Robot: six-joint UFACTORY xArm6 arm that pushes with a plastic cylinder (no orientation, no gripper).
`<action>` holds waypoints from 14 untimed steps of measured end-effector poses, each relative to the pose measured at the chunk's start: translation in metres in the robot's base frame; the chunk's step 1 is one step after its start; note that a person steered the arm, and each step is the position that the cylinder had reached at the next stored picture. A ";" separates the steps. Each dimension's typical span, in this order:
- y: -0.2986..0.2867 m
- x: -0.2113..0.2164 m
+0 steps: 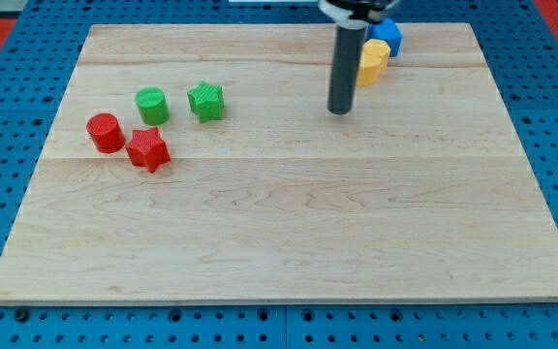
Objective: Move your arm to the center of the board
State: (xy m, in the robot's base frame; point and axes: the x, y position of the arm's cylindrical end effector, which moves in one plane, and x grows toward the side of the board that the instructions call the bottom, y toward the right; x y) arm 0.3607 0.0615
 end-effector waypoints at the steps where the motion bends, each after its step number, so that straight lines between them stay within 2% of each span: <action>1: -0.013 0.000; 3: -0.030 0.037; 8: -0.030 0.068; 14: -0.044 0.067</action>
